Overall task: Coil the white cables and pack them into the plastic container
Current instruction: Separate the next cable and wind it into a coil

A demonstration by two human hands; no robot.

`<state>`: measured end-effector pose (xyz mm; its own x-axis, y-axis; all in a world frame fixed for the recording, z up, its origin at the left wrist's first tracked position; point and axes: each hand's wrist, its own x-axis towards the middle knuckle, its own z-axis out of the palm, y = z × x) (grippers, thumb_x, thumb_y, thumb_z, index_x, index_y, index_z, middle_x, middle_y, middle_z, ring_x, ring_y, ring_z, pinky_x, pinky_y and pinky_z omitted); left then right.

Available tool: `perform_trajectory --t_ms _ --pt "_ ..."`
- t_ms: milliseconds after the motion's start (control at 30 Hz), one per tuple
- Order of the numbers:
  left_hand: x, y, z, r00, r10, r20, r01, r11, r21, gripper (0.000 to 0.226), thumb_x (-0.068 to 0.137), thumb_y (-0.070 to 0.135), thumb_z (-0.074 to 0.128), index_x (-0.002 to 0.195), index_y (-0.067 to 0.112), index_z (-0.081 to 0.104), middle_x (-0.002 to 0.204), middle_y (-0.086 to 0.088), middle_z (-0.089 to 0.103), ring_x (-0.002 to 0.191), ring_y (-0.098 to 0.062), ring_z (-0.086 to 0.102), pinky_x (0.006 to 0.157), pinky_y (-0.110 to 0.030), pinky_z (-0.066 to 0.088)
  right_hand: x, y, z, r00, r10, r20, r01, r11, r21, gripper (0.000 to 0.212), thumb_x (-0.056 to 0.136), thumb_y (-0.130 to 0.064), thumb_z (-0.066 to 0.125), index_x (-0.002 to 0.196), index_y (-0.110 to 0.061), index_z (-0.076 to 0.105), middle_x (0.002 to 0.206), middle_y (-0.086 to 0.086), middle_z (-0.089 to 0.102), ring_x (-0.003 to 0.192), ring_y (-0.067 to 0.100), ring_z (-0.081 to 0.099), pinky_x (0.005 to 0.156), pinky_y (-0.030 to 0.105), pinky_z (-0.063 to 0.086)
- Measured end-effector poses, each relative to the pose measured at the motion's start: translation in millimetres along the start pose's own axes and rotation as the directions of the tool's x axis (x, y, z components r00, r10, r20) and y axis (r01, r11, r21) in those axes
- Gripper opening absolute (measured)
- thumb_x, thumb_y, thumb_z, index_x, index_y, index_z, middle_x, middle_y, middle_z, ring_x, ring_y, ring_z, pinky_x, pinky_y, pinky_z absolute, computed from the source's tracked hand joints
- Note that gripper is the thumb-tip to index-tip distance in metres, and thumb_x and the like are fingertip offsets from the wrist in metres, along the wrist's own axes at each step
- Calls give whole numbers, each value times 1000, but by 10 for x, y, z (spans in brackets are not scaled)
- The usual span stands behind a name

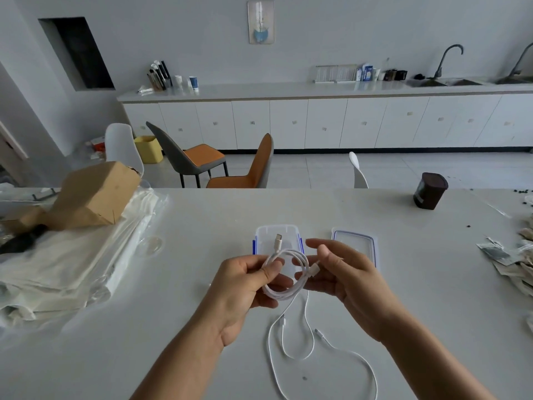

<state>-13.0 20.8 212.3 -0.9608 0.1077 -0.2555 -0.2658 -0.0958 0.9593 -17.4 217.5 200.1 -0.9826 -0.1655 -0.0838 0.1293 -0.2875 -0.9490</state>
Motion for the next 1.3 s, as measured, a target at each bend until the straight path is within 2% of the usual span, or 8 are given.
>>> perform_trajectory --t_ms 100,200,400,567,733,933,1100,1300 --pt "-23 -100 -3 996 -22 -87 11 993 -120 15 89 17 68 96 6 75 80 -15 75 68 -19 66 53 -27 51 -38 193 -9 998 62 4 -62 989 136 60 69 -49 83 113 -10 71 108 29 68 91 39 68 85 47 58" --pt "-49 -243 -11 990 -49 -135 25 984 -177 20 90 18 67 97 0 72 82 -15 74 69 -20 70 56 -29 53 -117 399 133 993 105 57 -110 989 101 44 78 -30 77 117 -11 70 112 30 68 94 35 67 81 43 55" --pt "-73 -425 -183 982 -173 -72 149 954 -261 16 91 19 64 90 6 74 86 -17 74 79 -26 72 65 -34 55 -41 635 336 990 131 -60 -131 991 3 16 90 -7 66 104 -7 73 97 25 74 84 34 67 75 38 54" --pt "-9 -588 -416 974 -217 -67 199 958 -209 19 90 17 65 96 3 76 85 -13 72 78 -24 69 67 -35 54 49 715 340 980 155 -122 -160 987 -29 14 88 2 65 98 -4 73 93 31 71 76 30 65 72 37 54" --pt "-5 -820 -520 967 -216 -134 187 962 -200 18 96 12 59 96 -1 72 82 -12 71 77 -25 67 66 -37 55 98 858 395 976 140 -167 -165 975 -148 21 83 7 67 98 -7 73 84 23 75 74 32 68 71 39 57" --pt "-104 -1230 -733 922 -340 -183 302 930 -208 18 97 13 60 101 0 71 86 -15 74 74 -25 68 67 -37 56 109 1286 516 954 229 -193 -277 921 -275 22 83 3 70 100 -10 70 79 14 77 76 31 73 72 38 60" --pt "-158 -1538 -956 876 -365 -316 324 930 -175 11 92 9 65 93 2 73 84 -19 75 61 -25 63 58 -31 54 139 1700 656 916 333 -222 -395 842 -367 22 79 6 72 97 -7 69 70 13 75 55 22 65 60 33 58" --pt "-38 -1691 -1219 832 -334 -444 320 941 -109 12 89 1 63 83 3 73 67 -12 70 49 -22 52 53 -29 50 305 2008 918 894 385 -230 -449 776 -444 20 79 0 69 95 -12 69 69 10 75 52 20 64 67 43 60"
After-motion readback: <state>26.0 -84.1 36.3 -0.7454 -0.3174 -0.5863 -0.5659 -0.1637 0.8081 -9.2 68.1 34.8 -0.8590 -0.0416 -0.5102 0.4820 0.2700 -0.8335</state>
